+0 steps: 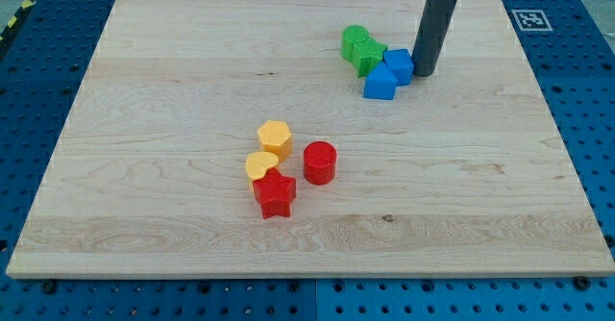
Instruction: Move the blue triangle slightly towards the center
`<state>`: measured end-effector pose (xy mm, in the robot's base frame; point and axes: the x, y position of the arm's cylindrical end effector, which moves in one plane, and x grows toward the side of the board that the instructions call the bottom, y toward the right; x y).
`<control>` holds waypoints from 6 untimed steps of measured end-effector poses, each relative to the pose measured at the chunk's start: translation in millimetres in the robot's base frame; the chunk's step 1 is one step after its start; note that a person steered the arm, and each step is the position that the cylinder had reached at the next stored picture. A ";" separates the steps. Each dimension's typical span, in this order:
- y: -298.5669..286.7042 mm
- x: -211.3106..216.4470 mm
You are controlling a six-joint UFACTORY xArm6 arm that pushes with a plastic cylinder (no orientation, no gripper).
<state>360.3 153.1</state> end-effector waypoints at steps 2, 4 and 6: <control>-19.3 27.4; -101.5 27.3; -112.4 55.2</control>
